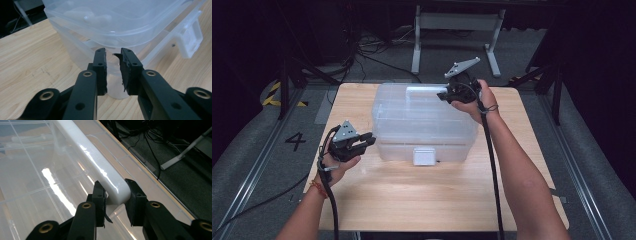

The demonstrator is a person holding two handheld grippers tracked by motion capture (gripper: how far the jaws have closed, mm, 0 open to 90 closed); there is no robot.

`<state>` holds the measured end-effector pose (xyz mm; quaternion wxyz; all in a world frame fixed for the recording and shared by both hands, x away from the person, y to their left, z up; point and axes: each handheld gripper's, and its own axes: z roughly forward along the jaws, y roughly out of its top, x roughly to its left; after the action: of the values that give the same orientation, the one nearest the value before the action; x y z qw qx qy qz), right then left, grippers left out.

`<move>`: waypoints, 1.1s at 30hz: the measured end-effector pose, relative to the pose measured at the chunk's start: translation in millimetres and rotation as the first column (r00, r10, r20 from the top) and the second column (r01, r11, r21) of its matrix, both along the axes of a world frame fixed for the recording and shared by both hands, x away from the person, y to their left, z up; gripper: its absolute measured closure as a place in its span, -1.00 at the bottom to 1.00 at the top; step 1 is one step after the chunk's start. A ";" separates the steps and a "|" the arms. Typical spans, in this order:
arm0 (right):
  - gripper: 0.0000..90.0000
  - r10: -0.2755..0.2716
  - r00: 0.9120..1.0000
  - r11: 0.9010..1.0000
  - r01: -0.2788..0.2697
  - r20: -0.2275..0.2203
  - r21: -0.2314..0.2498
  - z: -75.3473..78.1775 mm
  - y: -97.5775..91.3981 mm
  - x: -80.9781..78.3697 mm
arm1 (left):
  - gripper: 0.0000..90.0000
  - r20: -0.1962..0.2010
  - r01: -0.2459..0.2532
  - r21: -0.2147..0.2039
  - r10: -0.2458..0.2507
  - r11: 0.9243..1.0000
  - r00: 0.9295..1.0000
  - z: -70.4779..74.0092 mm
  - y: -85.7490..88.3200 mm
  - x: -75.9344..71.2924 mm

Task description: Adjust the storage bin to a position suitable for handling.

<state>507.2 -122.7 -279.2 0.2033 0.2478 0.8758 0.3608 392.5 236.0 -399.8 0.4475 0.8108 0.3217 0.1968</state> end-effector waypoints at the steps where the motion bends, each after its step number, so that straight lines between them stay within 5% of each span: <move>1: 0.61 -0.004 1.000 1.000 0.004 0.000 0.000 -0.3 -0.2 -0.5 | 0.72 0.003 0.003 -0.004 -0.003 1.000 1.000 -0.1 0.5 0.3; 12: 0.60 -0.012 1.000 1.000 0.012 0.005 0.010 0.8 -0.7 1.1 | 0.90 0.017 0.038 -0.045 -0.037 0.998 0.999 -2.5 -6.2 2.3; 15: 0.35 -0.021 0.999 0.999 0.020 0.032 0.031 2.2 -1.5 -3.5 | 0.99 0.016 0.044 -0.037 -0.043 0.998 0.999 -4.2 -5.9 2.4; 18: 0.33 -0.018 0.999 1.000 0.016 0.052 0.024 6.2 -4.6 -9.0 | 1.00 0.021 0.046 -0.036 -0.045 0.998 0.999 -4.4 -5.5 2.5; 28: 0.22 -0.072 0.990 0.988 0.055 0.119 0.143 13.1 -53.4 -50.4 | 1.00 0.026 0.050 -0.027 -0.049 0.998 0.998 -4.4 -5.8 2.2; 33: 0.16 -0.089 0.983 0.983 0.060 0.159 0.176 3.3 -79.7 -72.7 | 1.00 0.030 0.050 -0.026 -0.049 0.998 0.998 -4.6 -5.8 2.2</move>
<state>434.5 -202.5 -275.9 0.2670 0.2659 0.8118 0.4460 394.6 230.1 -404.4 0.4676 0.8095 0.2978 0.1931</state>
